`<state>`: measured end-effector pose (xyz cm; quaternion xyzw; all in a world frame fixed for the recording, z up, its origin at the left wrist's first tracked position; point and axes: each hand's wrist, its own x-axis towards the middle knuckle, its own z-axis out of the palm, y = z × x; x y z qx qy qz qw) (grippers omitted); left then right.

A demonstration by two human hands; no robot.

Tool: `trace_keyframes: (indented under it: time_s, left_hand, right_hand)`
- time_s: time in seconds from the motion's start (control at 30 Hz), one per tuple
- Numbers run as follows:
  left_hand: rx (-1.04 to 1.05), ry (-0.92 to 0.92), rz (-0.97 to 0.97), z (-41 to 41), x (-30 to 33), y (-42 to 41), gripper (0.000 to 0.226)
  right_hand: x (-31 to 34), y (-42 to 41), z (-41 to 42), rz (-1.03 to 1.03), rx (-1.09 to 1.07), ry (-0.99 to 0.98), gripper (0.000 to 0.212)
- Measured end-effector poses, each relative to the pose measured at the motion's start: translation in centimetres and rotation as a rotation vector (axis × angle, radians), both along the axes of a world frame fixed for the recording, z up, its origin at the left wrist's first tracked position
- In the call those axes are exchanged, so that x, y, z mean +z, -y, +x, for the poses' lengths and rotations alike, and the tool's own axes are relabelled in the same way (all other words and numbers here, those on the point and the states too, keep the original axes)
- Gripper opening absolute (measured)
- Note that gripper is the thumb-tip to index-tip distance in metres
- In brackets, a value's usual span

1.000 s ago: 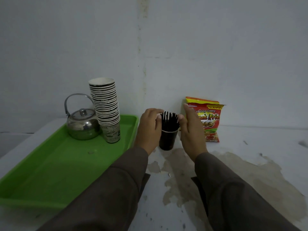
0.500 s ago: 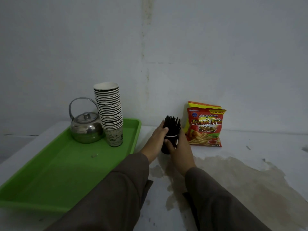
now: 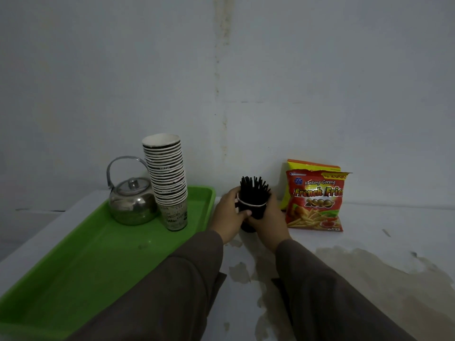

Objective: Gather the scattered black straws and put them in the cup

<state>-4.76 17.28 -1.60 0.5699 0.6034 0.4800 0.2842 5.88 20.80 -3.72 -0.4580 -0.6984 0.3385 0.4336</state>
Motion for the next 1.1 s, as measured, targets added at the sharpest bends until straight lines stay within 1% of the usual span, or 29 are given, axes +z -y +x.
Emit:
trace_keyframes:
  time_s: [0.13,0.37,0.63,0.7,0.8,0.87,0.93,0.97,1.03,1.1]
  left_hand:
    - [0.016,0.021,0.001,-0.7,0.1,-1.1,0.054]
    - [0.062,-0.016,0.005,-1.2,0.2,-2.7,0.05]
    - [0.085,-0.014,-0.023,-1.1,0.4,-2.8,0.052]
    - [0.078,-0.029,-0.033,-1.2,0.4,-2.7,0.054]
    - [0.059,-0.028,-0.085,-1.1,0.5,-2.3,0.07]
    - [0.078,-0.046,-0.152,-1.2,0.6,-2.0,0.077]
    - [0.106,-0.061,-0.19,-1.2,0.5,-1.5,0.073]
    - [0.122,-0.094,-0.196,-1.2,0.6,-1.1,0.07]
    - [0.159,-0.151,-0.178,-0.8,0.9,0.1,0.063]
    - [0.209,-0.131,-0.153,-0.4,1.6,1.3,0.057]
  right_hand:
    - [-0.3,-1.6,-0.6,-0.03,0.035,-0.01,0.07]
    - [-0.7,-3.4,-1.7,-0.046,0.05,-0.025,0.068]
    - [-0.3,-4.5,-1.4,-0.125,0.124,-0.039,0.069]
    - [-0.2,-4.4,-1.2,-0.133,0.14,-0.008,0.077]
    - [0.1,-3.7,-0.5,-0.176,0.102,0.04,0.101]
    - [0.4,-2.8,0.1,-0.18,0.057,0.086,0.105]
    - [0.4,-1.7,0.7,-0.169,0.034,0.151,0.1]
    - [0.4,-1.2,1.0,-0.167,0.023,0.171,0.093]
    - [0.8,0.1,1.9,-0.157,0.004,0.229,0.073]
    - [1.6,1.4,3.0,-0.111,-0.04,0.33,0.048]
